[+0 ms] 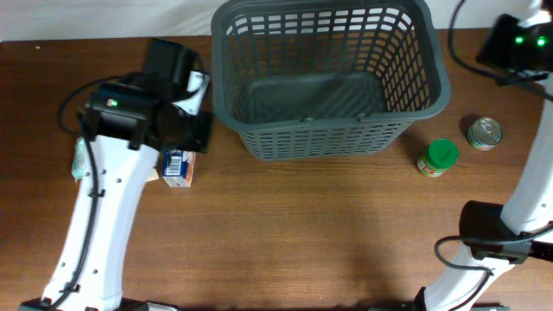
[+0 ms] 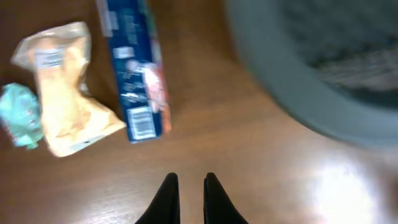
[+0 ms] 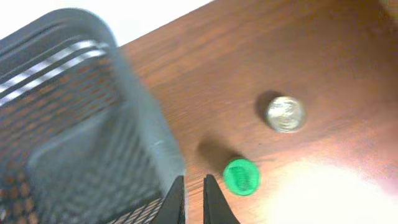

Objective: Pack container

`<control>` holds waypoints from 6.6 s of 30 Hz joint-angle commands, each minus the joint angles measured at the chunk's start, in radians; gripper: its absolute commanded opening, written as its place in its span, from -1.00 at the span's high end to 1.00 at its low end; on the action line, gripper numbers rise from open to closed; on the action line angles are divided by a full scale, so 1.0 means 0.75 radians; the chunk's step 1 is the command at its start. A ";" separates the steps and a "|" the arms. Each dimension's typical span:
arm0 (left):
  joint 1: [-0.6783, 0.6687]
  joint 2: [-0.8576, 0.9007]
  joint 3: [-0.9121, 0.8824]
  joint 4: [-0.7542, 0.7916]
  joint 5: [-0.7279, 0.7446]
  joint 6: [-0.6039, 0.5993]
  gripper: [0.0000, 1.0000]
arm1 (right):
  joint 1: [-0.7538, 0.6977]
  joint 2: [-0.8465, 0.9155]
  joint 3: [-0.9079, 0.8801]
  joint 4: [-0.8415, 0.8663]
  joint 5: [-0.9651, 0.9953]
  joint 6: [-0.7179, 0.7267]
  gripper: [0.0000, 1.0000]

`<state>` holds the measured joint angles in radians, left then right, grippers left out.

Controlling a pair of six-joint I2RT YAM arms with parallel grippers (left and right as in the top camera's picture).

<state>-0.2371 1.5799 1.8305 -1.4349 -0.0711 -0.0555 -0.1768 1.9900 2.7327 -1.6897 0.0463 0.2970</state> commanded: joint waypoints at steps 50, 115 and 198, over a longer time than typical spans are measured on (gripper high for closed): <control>0.407 0.094 0.021 0.138 -0.042 -0.203 0.63 | 0.015 0.384 -0.105 0.098 -0.406 -0.211 0.92; 0.360 1.012 0.217 0.251 0.148 0.535 0.96 | -0.769 -0.092 -0.036 -0.011 -0.096 0.070 -0.97; 0.744 0.563 -0.117 0.261 -0.031 0.389 -1.00 | -0.769 -0.092 -0.036 -0.011 -0.096 0.070 -0.98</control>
<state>0.3077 1.9495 1.7504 -1.2720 -0.1219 0.2607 -0.7486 1.9182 2.7056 -1.6924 -0.0204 0.3408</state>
